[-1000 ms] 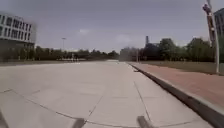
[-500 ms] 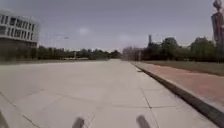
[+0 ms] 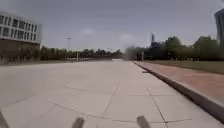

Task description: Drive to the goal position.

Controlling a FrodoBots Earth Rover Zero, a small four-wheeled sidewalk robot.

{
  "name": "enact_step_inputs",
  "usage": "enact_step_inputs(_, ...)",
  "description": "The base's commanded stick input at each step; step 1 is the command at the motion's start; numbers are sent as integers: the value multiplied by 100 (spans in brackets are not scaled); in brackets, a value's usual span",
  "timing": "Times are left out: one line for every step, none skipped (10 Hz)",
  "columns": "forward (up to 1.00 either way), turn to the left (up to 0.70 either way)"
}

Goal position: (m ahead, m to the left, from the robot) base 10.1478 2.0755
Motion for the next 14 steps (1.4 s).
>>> enact_step_inputs(70, 0)
enact_step_inputs(70, 0)
enact_step_inputs(70, 0)
enact_step_inputs(70, 0)
enact_step_inputs(70, 0)
enact_step_inputs(70, 0)
enact_step_inputs(70, 0)
enact_step_inputs(70, 0)
enact_step_inputs(70, 0)
enact_step_inputs(70, 0)
enact_step_inputs(70, 0)
enact_step_inputs(70, 0)
enact_step_inputs(70, 0)
enact_step_inputs(70, 0)
